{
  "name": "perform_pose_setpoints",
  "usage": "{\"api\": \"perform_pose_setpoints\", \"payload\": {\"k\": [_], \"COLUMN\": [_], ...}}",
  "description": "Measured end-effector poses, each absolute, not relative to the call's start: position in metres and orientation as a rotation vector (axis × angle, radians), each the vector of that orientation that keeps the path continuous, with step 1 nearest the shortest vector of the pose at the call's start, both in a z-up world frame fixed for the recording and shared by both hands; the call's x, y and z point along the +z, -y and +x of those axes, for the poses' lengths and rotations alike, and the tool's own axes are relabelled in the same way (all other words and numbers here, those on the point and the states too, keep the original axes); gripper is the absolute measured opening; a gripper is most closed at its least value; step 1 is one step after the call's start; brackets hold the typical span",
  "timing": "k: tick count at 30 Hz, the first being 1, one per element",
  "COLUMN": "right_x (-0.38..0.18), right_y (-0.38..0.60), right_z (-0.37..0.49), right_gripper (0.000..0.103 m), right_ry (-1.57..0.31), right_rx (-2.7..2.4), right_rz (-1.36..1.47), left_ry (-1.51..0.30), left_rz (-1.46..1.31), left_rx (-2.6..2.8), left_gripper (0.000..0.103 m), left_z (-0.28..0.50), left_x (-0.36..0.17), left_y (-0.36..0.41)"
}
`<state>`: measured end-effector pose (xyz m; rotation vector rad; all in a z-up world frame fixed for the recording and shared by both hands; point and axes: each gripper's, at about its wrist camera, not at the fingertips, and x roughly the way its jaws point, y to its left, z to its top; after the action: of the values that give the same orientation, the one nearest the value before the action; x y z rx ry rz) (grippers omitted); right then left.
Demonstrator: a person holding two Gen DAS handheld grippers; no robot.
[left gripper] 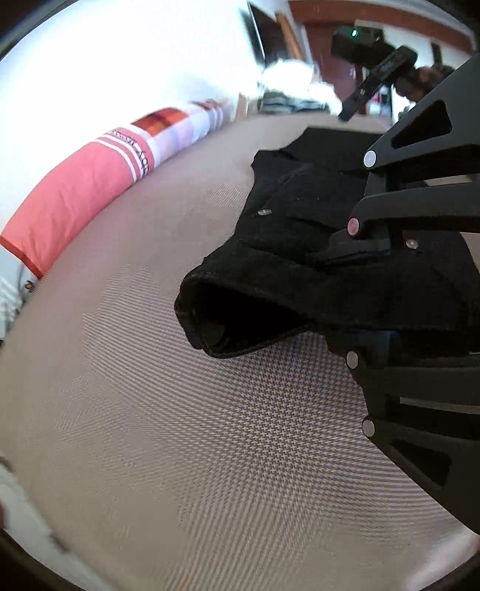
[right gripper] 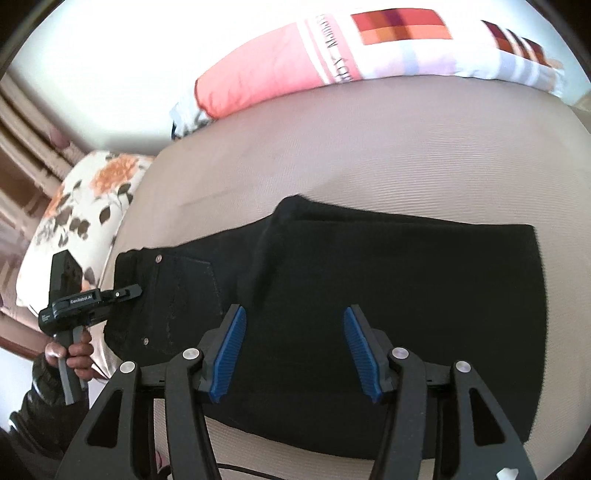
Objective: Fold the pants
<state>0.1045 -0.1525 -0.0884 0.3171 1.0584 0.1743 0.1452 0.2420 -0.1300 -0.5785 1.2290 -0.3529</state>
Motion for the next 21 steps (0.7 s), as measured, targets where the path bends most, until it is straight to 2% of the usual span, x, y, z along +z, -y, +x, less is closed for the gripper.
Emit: {"api": "perform_pose_setpoints", "payload": {"k": [5, 8, 14, 21], "right_x": [-0.08, -0.08, -0.074, -0.061], "right_y": [0.195, 0.218, 0.265, 0.312], "right_z": [0.086, 0.082, 0.072, 0.056], "right_gripper": [0.054, 0.054, 0.054, 0.055], "right_ry": [-1.005, -0.993, -0.954, -0.882], "right_rx": [0.141, 0.123, 0.106, 0.052], "right_rz": [0.382, 0.41, 0.477, 0.501], "left_ry": [-1.179, -1.149, -1.114, -1.147], "left_rz": [-0.498, -0.519, -0.425, -0.322], "left_rx": [-0.296, -0.325, -0.37, -0.465], "left_gripper": [0.019, 0.012, 0.011, 0.011], "left_z": [0.131, 0.124, 0.116, 0.117], "left_x": [-0.089, -0.063, -0.032, -0.03], "left_y": [-0.209, -0.182, -0.095, 0.01]}}
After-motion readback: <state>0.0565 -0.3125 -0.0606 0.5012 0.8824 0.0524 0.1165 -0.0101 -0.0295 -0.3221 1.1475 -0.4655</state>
